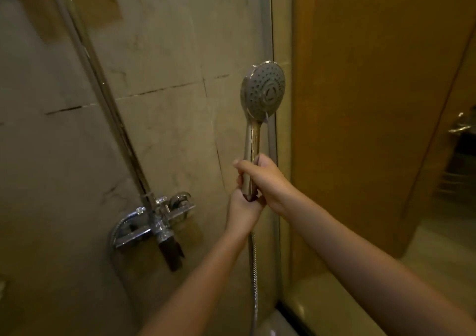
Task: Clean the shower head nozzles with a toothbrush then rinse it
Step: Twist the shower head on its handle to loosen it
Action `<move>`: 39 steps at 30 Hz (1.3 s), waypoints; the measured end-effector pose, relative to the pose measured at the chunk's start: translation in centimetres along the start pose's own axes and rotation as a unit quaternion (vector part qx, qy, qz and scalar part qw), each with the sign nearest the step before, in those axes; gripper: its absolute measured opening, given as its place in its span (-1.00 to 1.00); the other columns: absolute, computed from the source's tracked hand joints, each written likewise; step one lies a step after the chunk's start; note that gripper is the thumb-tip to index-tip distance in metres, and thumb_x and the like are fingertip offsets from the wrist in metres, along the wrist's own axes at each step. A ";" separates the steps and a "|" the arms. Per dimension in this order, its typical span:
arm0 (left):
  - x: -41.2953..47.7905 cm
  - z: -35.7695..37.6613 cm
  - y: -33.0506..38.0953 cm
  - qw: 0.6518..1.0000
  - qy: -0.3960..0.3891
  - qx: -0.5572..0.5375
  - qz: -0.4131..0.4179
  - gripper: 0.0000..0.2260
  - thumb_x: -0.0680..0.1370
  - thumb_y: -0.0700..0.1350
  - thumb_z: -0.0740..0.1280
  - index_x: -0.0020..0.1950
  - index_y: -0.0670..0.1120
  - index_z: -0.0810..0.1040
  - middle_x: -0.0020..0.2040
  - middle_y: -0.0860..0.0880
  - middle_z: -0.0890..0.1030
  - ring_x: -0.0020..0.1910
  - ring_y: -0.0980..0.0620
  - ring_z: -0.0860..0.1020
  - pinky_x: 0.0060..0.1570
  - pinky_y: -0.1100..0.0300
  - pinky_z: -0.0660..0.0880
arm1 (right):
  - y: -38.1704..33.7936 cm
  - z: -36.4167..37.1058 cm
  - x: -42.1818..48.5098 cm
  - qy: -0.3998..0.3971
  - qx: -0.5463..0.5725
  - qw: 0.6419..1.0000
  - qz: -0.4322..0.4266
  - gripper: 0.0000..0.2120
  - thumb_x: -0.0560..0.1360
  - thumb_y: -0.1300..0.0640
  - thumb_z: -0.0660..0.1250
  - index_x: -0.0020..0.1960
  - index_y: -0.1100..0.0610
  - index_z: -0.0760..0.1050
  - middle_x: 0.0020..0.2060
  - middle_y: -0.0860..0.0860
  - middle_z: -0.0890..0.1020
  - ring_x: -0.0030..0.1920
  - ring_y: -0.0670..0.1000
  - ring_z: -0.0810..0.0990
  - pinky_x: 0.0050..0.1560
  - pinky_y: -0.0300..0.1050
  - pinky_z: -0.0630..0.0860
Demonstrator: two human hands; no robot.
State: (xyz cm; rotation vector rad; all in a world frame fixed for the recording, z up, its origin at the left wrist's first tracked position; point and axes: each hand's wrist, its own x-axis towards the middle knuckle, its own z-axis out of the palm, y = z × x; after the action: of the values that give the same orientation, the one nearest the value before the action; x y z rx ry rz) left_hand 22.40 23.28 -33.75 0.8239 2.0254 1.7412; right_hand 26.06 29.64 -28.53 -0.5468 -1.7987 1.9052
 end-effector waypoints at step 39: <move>-2.8 3.7 -4.1 0.988 -0.047 -0.149 -0.001 -0.81 0.41 -0.28 0.40 -0.02 -0.34 0.54 -0.27 -0.16 0.65 -0.32 0.10 0.62 -0.22 0.33 0.56 | 5.3 -6.5 1.1 -0.001 0.031 0.999 -0.040 0.00 0.25 -0.15 0.50 0.52 0.07 0.05 0.46 0.22 0.25 0.22 0.09 0.53 0.31 0.22 0.41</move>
State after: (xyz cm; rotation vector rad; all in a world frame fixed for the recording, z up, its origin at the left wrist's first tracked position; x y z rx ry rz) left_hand 25.92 24.09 -38.79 0.7889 1.6509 1.9057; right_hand 28.55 35.37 -34.18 -0.4455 -1.7312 1.9014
